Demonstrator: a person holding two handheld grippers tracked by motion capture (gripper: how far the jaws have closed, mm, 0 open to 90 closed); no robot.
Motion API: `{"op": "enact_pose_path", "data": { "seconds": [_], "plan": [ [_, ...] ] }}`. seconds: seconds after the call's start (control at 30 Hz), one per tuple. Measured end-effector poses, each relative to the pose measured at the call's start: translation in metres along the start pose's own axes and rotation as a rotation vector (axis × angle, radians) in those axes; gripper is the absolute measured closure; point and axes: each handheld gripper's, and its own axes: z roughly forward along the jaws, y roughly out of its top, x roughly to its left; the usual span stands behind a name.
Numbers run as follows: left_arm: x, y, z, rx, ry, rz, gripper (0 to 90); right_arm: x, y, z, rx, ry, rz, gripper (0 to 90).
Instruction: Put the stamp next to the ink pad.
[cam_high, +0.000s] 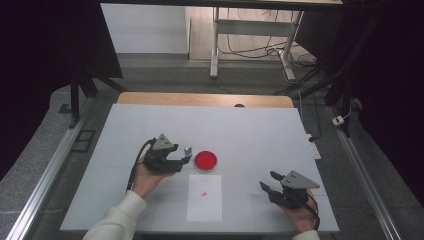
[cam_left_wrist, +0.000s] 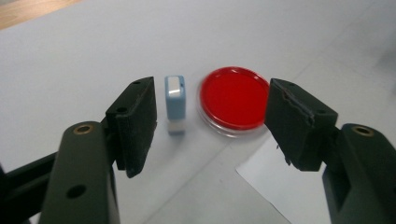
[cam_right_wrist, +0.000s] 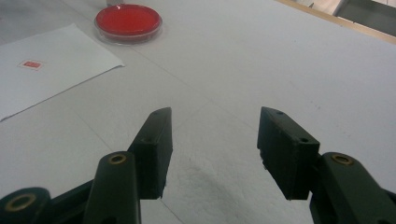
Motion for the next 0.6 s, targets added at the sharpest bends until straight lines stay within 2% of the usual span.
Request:
{"op": "enact_pose_path", "data": {
  "seconds": [0.17, 0.37, 0.6],
  "plan": [
    [-0.003, -0.014, -0.016, -0.017, -0.021, -0.004, 34.4, -0.002, 0.000, 0.000, 0.001, 0.007, 0.001, 44.9],
    [-0.003, -0.034, -0.032, -0.014, -0.019, -0.001, 34.5, -0.005, -0.002, -0.001, 0.001, 0.013, 0.001, 44.9],
    [0.000, -0.055, -0.049, -0.013, -0.021, -0.023, 34.4, -0.007, -0.004, -0.001, 0.014, 0.017, -0.008, 44.9]
  ]
}}
